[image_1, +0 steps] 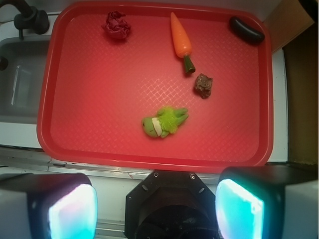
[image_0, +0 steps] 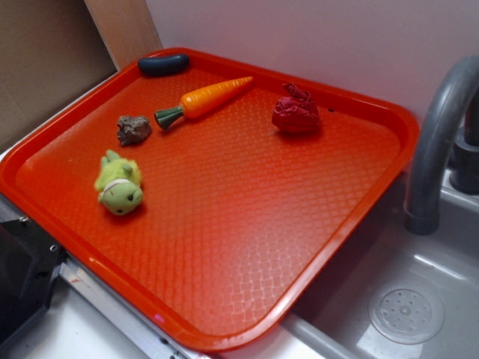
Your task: Grab the red paper.
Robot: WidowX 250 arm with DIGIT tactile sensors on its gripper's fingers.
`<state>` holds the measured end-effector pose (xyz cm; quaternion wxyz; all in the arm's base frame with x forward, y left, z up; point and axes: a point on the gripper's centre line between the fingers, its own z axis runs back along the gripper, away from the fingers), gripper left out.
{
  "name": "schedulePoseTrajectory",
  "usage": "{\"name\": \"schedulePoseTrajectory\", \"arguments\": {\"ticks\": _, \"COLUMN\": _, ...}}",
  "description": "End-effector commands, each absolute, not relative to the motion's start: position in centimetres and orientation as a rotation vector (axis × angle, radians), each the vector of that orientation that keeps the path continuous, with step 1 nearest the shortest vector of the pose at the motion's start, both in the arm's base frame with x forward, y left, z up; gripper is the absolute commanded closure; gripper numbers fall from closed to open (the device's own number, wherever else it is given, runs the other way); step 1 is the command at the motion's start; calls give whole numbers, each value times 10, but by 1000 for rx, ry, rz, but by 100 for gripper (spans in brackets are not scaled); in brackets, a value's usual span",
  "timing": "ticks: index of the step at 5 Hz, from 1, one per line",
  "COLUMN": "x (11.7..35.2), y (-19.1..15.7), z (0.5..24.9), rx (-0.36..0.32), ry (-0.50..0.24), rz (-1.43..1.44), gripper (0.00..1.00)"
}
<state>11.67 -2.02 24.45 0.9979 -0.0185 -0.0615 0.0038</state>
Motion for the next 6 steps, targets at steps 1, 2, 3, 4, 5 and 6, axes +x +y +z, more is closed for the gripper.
{"name": "schedulePoseTrajectory", "arguments": {"ticks": 1, "x": 117, "y": -20, "z": 245, "rx": -37, "ry": -123, "rz": 8, "gripper": 0}}
{"name": "schedulePoseTrajectory", "arguments": {"ticks": 2, "x": 120, "y": -24, "z": 243, "rx": -7, "ry": -167, "rz": 43, "gripper": 0}}
{"name": "schedulePoseTrajectory", "arguments": {"ticks": 3, "x": 138, "y": -28, "z": 235, "rx": -35, "ry": -185, "rz": 29, "gripper": 0}}
{"name": "schedulePoseTrajectory", "arguments": {"ticks": 4, "x": 164, "y": -36, "z": 218, "rx": -92, "ry": -199, "rz": -2, "gripper": 0}}
{"name": "schedulePoseTrajectory", "arguments": {"ticks": 5, "x": 195, "y": -45, "z": 196, "rx": -127, "ry": -184, "rz": -52, "gripper": 0}}
{"name": "schedulePoseTrajectory", "arguments": {"ticks": 6, "x": 227, "y": -54, "z": 174, "rx": -119, "ry": -184, "rz": -109, "gripper": 0}}
